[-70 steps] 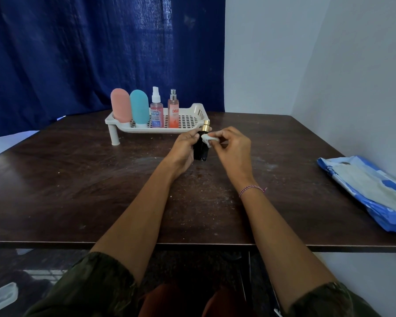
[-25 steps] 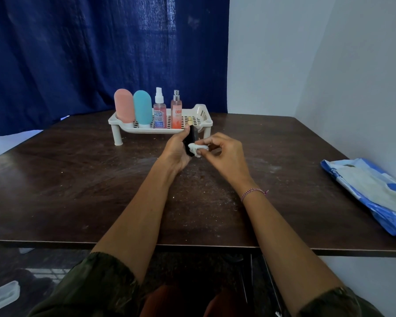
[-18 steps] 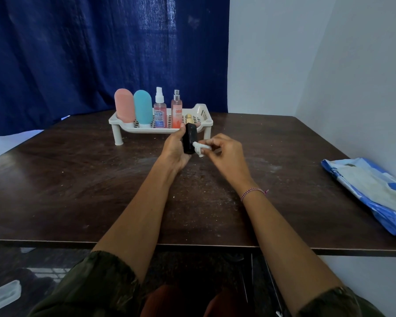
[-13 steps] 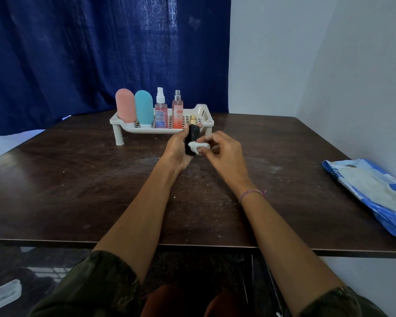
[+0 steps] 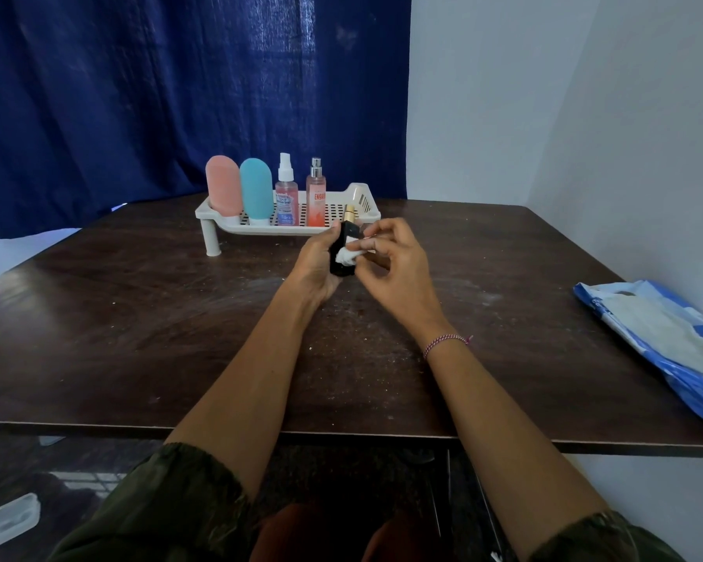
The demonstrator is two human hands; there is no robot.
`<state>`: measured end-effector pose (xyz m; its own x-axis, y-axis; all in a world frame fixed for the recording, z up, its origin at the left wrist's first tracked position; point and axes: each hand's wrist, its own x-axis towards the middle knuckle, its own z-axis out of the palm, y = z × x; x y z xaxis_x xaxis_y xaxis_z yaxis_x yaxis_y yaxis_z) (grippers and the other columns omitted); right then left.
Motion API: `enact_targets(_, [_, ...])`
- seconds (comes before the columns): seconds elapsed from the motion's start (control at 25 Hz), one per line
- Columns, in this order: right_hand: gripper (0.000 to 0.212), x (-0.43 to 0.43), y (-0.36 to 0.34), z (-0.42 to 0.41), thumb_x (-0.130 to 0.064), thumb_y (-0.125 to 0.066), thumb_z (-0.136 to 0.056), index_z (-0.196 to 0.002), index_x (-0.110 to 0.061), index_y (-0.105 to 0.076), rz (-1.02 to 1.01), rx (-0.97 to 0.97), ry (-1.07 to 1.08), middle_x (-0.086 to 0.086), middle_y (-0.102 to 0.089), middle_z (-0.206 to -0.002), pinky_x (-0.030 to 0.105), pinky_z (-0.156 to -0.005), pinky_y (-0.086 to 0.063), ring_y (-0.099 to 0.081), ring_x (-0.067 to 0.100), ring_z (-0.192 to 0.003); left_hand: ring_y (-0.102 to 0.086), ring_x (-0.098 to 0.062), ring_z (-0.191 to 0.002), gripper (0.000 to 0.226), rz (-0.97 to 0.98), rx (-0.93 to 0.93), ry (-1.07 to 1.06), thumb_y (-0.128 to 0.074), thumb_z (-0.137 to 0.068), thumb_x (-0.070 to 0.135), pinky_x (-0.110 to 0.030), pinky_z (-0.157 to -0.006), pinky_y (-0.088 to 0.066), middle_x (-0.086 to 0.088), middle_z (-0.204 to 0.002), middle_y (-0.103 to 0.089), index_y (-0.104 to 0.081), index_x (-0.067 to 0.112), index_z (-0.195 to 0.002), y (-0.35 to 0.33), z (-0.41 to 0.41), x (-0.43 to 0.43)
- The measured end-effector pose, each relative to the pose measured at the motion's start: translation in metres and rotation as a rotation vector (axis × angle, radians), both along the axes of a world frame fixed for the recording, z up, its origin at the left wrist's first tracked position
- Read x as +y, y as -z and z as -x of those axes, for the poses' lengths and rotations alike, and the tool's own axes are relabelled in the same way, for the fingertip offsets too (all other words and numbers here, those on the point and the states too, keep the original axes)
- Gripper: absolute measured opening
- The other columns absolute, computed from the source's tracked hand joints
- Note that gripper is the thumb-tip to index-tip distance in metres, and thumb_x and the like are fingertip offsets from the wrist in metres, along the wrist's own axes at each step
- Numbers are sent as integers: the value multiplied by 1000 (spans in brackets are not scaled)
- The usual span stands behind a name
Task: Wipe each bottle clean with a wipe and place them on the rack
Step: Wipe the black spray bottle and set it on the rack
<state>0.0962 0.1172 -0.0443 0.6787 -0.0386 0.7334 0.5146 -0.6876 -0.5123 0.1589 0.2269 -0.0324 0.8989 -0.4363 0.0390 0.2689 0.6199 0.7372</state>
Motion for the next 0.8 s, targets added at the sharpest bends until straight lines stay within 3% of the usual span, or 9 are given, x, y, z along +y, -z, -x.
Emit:
enact_targets(0.08, [18, 1, 0, -1, -12, -71, -81, -98, -5, -69, -16, 7, 20, 5, -49, -112, 22, -93, -50, -51, 7, -108, -63, -18, -83, 31, -5, 0, 2, -36, -102, 21, -26, -64, -54, -12, -100, -64, -52, 2, -119, 0, 0, 1])
enact_targets(0.24, [22, -1, 0, -2, -9, -74, -77, -98, -8, -68, -73, 8, 37, 3, -56, -109, 28, -90, -52, -55, 11, -107, -65, -16, -78, 26, -34, -17, 11, -36, -102, 20, -20, -52, -52, -11, -98, -64, -57, 5, -106, 0, 3, -2])
enact_targets(0.44, [28, -3, -1, -1, -7, -75, -74, -99, -17, -70, -94, 91, 50, -2, -66, -106, 35, -88, -53, -62, 13, -100, -60, -23, -97, 35, -74, -36, -15, -35, -102, 22, -29, -67, -54, -16, -115, -58, -52, 1, -124, 1, -1, 0])
enact_targets(0.72, [29, -1, -4, 0, -5, -76, -72, -100, -9, -70, -248, -15, 104, -1, -56, -109, 9, -87, -47, -53, 4, -105, -61, -10, -72, 29, -73, -80, 49, -34, -102, 18, -20, -62, -52, -9, -95, -61, -49, 2, -120, -2, 8, -4])
enact_targets(0.8, [30, 0, -5, -1, -4, -76, -72, -101, -8, -70, -235, 7, 112, -2, -54, -109, 10, -89, -47, -53, 7, -107, -61, -11, -70, 31, -62, -78, 41, -34, -102, 18, -19, -59, -52, -10, -95, -60, -49, 0, -122, -3, 8, -3])
